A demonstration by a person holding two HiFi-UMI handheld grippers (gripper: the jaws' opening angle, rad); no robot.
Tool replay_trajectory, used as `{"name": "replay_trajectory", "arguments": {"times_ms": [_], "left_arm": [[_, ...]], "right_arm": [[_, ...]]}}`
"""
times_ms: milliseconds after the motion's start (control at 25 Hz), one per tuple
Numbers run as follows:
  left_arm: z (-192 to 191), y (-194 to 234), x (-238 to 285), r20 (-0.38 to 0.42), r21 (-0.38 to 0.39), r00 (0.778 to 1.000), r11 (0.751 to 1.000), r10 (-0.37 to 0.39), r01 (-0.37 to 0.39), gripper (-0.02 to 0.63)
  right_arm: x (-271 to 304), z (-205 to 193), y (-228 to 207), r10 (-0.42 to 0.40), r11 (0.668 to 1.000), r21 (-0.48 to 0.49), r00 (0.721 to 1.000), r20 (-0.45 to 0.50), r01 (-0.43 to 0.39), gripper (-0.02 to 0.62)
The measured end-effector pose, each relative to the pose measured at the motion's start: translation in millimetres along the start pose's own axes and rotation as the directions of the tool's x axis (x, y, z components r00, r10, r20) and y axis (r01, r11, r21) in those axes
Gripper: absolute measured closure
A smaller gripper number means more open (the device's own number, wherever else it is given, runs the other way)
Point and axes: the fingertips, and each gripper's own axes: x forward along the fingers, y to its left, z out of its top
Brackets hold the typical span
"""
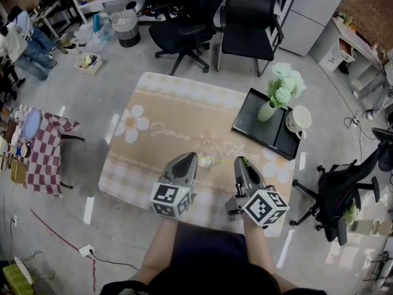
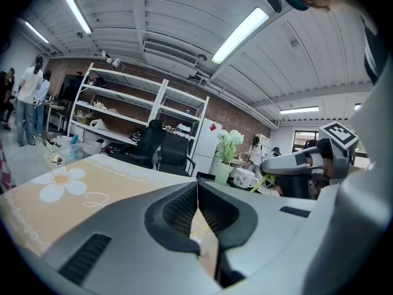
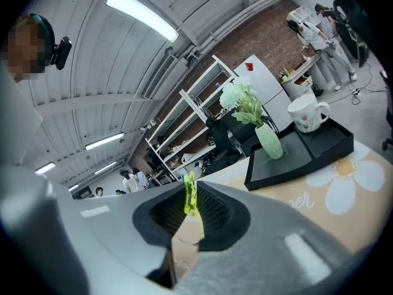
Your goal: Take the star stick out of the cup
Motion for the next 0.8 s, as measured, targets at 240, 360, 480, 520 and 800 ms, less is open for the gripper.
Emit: {"name": "replay_trajectory", "arguments": {"times_ms": [240, 360, 480, 520, 800], "left_arm": [[0.0, 2.5, -1.1, -0.001, -0.002, 1.0, 1.0, 0.004, -0.004, 0.595], [-0.7, 2.9, -1.2, -0.002, -0.002, 1.0, 1.0, 0.005, -0.005, 0.595], [-1.7, 2.4, -0.9, -0.006, -0.001, 1.0, 1.0, 0.005, -0.005, 0.595], [-1.8, 2.1, -1.0, -0.007, 0.0, 1.0, 1.0, 0.004, -0.004, 0.595], [-0.9, 1.9, -2.5, -0.004, 0.005, 1.0, 1.0, 0.004, -0.004, 0.595]], "right_arm": [[1.8, -0.7, 1.8, 0.002, 0.999, -0.035, 1.0, -0.006, -0.003, 0.577], [1.6, -1.1, 1.7, -0.001, 0.998, -0.062, 1.0, -0.011, 0.0, 0.578], [2.3, -1.0, 2.1, -0.002, 0.996, -0.084, 1.0, -0.019, 0.001, 0.58], [2.5, -0.8, 2.5, -0.001, 0.996, -0.086, 1.0, -0.022, -0.001, 0.58], [-1.4, 5.0, 4.9, 0.004, 0.996, -0.093, 1.0, -0.012, -0.005, 0.58]]}}
